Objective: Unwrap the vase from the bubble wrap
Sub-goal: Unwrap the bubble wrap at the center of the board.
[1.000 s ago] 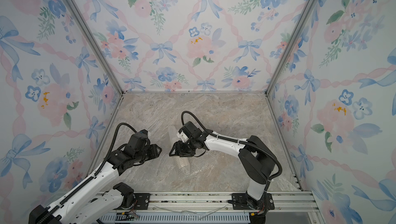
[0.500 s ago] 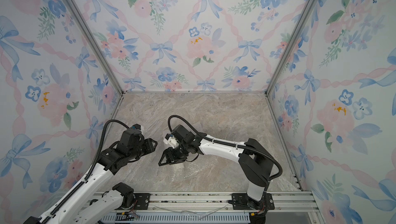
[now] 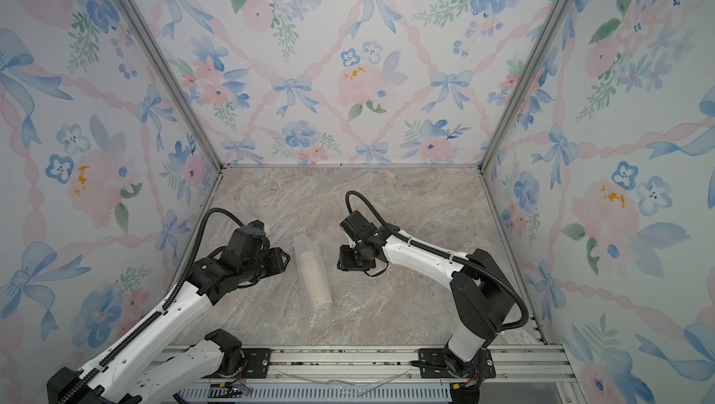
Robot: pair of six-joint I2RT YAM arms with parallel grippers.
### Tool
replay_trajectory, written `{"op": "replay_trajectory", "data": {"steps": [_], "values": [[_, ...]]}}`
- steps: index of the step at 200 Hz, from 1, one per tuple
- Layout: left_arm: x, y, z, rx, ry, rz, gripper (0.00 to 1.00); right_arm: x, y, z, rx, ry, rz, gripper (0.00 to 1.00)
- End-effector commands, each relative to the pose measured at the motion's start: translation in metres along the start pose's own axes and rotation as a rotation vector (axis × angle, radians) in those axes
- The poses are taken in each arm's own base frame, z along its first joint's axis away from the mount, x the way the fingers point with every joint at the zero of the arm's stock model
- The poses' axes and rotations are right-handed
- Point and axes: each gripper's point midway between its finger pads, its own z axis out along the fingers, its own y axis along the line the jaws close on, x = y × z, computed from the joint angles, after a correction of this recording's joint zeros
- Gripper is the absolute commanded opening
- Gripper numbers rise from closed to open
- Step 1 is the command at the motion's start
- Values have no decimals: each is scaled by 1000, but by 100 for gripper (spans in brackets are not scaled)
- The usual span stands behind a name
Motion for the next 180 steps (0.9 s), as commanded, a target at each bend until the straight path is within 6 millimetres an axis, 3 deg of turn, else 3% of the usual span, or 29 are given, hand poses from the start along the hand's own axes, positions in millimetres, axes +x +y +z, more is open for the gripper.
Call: {"op": "replay_trajectory", "data": {"steps": [1,48,98,180], "values": [[-4,-5,-2,2,-3,29,43,1,-9,8,140,12,-64,40],[2,-3,6,-22,17,48,43,12,28,22,80,38,-133,40],[-2,2,-3,-22,-28,43,44,19,59,33,27,84,-182,40],[-8,7,-16,10,-69,10,44,29,128,31,-139,117,-304,41]]}}
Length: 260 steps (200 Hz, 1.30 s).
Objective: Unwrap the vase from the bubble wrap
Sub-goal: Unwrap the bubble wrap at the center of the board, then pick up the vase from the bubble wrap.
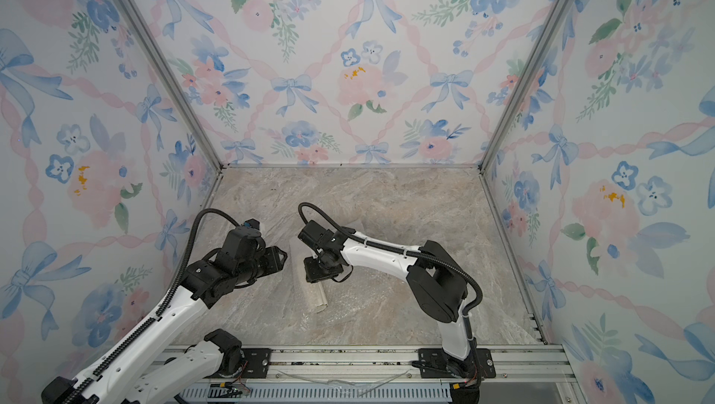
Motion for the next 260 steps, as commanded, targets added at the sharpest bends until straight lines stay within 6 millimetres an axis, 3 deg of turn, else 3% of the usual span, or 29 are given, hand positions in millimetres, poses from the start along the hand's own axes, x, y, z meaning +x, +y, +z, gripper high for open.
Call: {"op": "replay_trajectory", "data": {"steps": [1,58,87,127,152,170,186,210,260], "values": [[0,3,-5,8,-11,14,44,5,24,3,-52,32,-56,41],[-16,-4,-21,32,-53,14,45,12,76,9,-184,80,-148,41],[-30,-7,-33,36,-100,16,45,16,94,-5,-313,68,-179,43],[-48,-7,-49,31,-169,9,46,-8,77,-65,-391,-107,-144,58],[-57,-7,-57,29,-201,12,48,-18,40,-81,-228,-134,-113,60],[-57,-8,-53,28,-180,23,48,-11,-4,-71,45,-31,-101,59],[-55,-9,-48,28,-162,25,48,0,-21,-62,194,72,-123,59],[-56,-7,-46,16,-159,30,49,16,-12,-42,218,155,-140,61],[-55,-2,-45,4,-159,28,49,29,-2,-7,200,221,-109,66]]}}
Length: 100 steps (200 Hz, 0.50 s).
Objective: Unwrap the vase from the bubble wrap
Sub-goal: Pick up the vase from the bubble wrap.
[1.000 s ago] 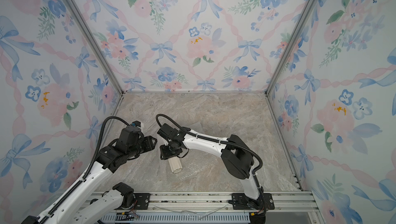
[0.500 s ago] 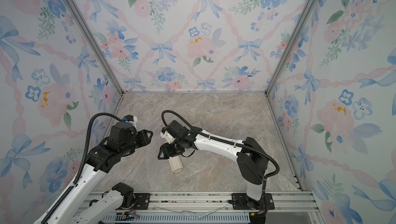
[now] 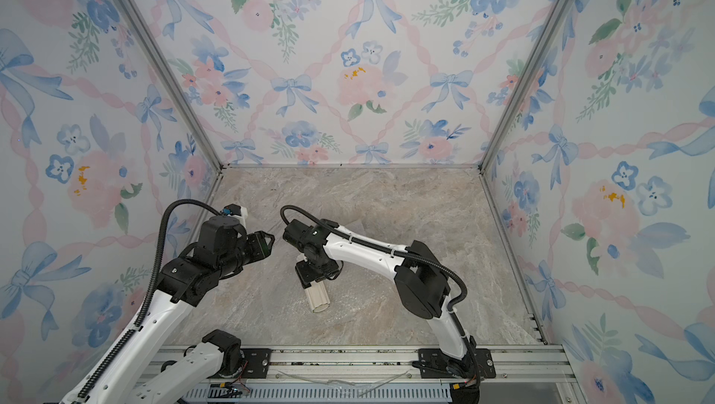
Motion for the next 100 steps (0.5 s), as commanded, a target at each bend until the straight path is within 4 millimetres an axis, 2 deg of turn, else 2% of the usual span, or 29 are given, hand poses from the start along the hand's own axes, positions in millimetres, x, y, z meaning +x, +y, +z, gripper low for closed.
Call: {"op": "replay_trajectory", "data": {"steps": [1,60,100], "values": [[0,1,-2,1,1,19,49,11,3,1,16,46,5,66],[-1,4,1,-1,16,28,49,-9,2,18,75,15,1,69],[0,7,3,-2,23,26,49,-20,-11,30,135,9,10,68]]}}
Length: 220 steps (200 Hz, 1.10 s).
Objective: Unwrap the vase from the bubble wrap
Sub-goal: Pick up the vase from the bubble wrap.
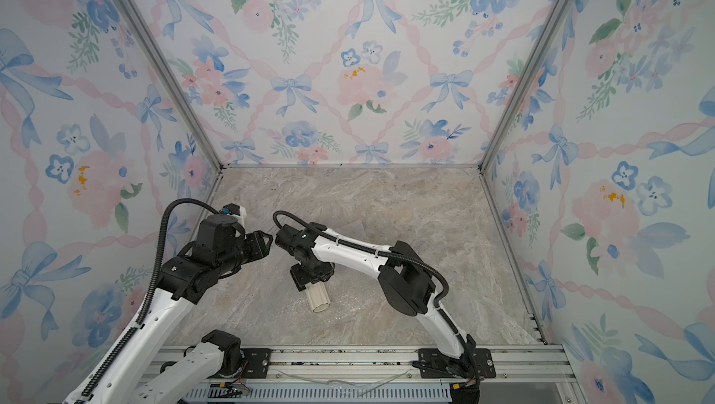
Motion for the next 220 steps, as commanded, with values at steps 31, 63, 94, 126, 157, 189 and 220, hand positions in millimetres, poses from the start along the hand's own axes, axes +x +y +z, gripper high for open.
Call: {"op": "replay_trajectory", "data": {"steps": [31,63,94,126,157,189,220], "values": [[2,4,1,6,15,14,49,-17,-12,7,62,-37,37,67],[2,6,4,3,24,20,49,-30,-14,9,69,-53,48,68],[1,8,5,1,27,21,49,-29,-18,18,85,-23,43,68],[1,13,6,-6,27,13,49,-33,-20,21,95,-21,35,68],[4,18,8,-18,34,5,49,-44,-22,21,106,-37,21,60],[4,22,10,-29,32,2,50,-55,-27,5,110,-85,9,29],[2,24,13,-38,35,4,49,-69,-33,-32,86,-189,11,12]]}}
